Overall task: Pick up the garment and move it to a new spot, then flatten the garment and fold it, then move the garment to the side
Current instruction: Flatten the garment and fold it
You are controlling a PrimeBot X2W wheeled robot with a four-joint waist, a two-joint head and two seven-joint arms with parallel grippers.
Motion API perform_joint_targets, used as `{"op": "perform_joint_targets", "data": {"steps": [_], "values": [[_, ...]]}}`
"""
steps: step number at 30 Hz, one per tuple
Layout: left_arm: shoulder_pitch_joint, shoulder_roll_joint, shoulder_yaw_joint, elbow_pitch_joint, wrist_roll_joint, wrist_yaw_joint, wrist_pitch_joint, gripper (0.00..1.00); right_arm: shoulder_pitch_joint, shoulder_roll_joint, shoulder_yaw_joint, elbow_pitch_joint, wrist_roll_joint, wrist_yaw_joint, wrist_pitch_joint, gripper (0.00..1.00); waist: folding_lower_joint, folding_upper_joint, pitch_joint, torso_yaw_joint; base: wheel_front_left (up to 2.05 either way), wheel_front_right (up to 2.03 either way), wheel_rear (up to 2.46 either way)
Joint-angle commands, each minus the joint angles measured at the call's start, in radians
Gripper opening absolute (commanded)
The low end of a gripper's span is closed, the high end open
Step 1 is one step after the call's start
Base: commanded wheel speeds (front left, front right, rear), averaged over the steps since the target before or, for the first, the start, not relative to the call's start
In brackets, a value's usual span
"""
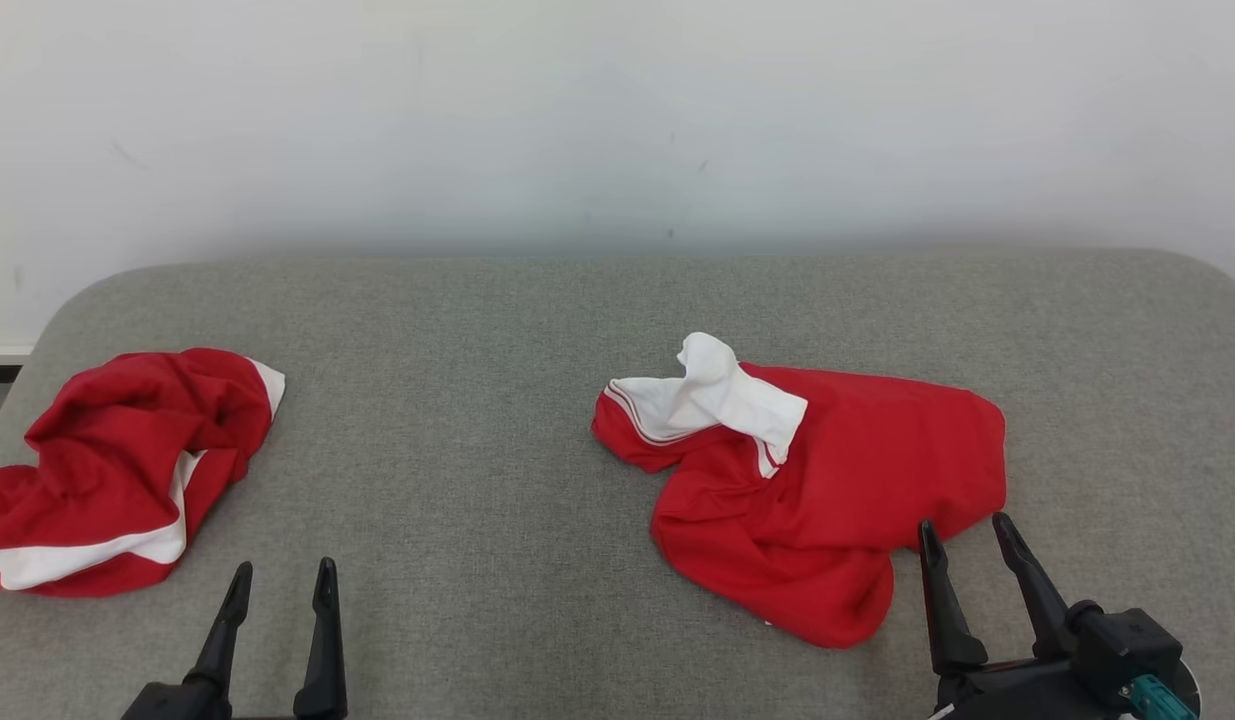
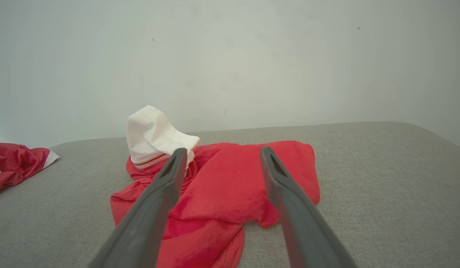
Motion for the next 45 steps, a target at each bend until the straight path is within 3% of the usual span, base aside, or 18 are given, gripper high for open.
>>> {"op": "perform_joint_targets", "data": {"steps": [1,7,18,29,38,39,40,41,45], "values": [[0.01,-0.005,0.003,0.005,-0.002,-0.001,-0.003,1.0,0.004,-0.003,0.002,0.0,0.003,-0.002,0.0,1.0,0.0,0.0,0.001,-0.001,0.0,0.0,0.0],[-0.06,0.01,-0.029,0.022,0.009,-0.001,-0.003,1.0,-0.011,-0.003,0.012,-0.002,0.007,-0.002,0.0,1.0,0.0,0.0,0.018,-0.032,0.0,0.0,0.0],[-0.381,0.068,-0.235,0.122,-0.024,0.0,-0.003,1.0,-0.06,0.008,0.003,-0.004,0.016,-0.002,0.0,1.0,0.0,0.0,0.11,-0.145,0.0,0.0,0.0],[-0.614,0.097,-0.448,0.326,-0.091,0.0,-0.003,1.0,-0.094,0.028,-0.015,-0.017,0.026,-0.002,0.0,1.0,0.0,0.0,0.213,-0.262,0.0,0.0,0.0],[-0.687,0.106,-0.537,0.479,-0.148,0.0,-0.003,1.0,-0.122,0.038,-0.022,-0.023,0.033,-0.002,0.0,1.0,0.0,0.0,0.258,-0.305,0.0,0.0,0.0],[-0.696,0.107,-0.541,0.493,-0.151,0.0,-0.003,0.95,-0.125,0.039,-0.021,-0.024,0.033,-0.002,0.0,1.0,0.0,0.0,0.261,-0.308,0.0,0.0,0.0],[-0.706,0.105,-0.541,0.505,-0.16,0.0,-0.003,0.41,-0.125,0.04,-0.023,-0.025,0.033,-0.002,0.0,1.0,0.0,0.0,0.263,-0.309,0.0,0.0,0.0],[-0.711,0.103,-0.545,0.516,-0.166,0.0,-0.003,0.0,-0.124,0.041,-0.024,-0.026,0.034,-0.002,0.0,1.0,0.0,0.0,0.265,-0.31,0.0,0.0,0.0],[-0.74,0.102,-0.543,0.525,-0.179,0.0,-0.003,0.0,-0.115,0.043,-0.035,-0.026,0.029,-0.002,0.0,1.0,0.0,0.0,0.265,-0.3,0.0,0.0,0.0]]}}
